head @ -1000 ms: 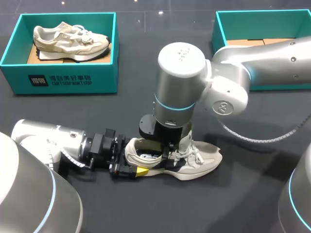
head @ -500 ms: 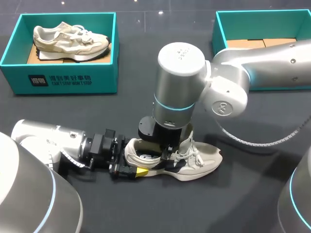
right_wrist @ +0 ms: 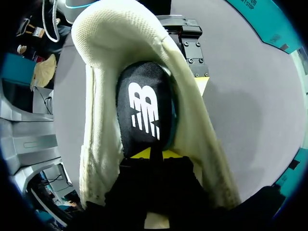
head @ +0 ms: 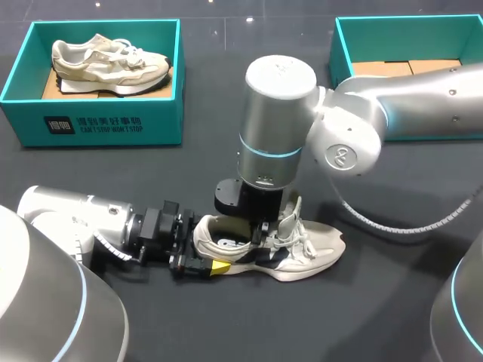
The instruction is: Take the shoe out of the shoebox, open the shoe tongue, remove and reinsert the insole, then place the shoe into the shoebox
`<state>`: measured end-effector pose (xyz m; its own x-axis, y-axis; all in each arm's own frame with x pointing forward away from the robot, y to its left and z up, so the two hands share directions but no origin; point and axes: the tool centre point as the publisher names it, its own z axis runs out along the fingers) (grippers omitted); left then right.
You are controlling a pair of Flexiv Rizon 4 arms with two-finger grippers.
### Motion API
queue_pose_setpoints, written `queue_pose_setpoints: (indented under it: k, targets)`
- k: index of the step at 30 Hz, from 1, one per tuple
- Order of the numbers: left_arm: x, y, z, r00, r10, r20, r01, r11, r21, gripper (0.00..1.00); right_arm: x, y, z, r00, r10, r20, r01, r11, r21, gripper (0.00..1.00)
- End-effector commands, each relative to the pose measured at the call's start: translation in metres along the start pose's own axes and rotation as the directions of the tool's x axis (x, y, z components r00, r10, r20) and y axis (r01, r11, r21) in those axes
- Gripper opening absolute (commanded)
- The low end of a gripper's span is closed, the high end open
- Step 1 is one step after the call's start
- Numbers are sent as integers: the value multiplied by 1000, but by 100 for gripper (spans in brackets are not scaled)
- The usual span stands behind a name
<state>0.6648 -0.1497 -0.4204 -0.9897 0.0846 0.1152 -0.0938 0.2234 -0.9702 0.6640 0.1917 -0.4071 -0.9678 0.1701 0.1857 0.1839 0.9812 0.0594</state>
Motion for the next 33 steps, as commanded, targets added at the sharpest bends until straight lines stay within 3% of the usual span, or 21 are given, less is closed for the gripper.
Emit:
queue_pose_setpoints:
  k: [1,6,10,16,33]
  targets:
    - [-1,-1,0,1000,-2,3,2,1000,0,0,4,4,38,1000,-7,-15,7,1000,7,0]
    - [-1,-1,0,1000,-2,3,2,1000,0,0,10,0,24,999,-32,-29,31,999,-23,0]
    - [-1,-1,0,1000,-2,3,2,1000,0,0,15,-8,12,998,-67,-4,66,990,-127,0]
    - [-1,-1,0,1000,-2,3,2,1000,0,0,15,-15,-2,994,-108,16,109,975,-194,0]
    - [-1,-1,0,1000,-2,3,2,1000,0,0,7,-10,-33,971,-207,115,234,918,-320,0]
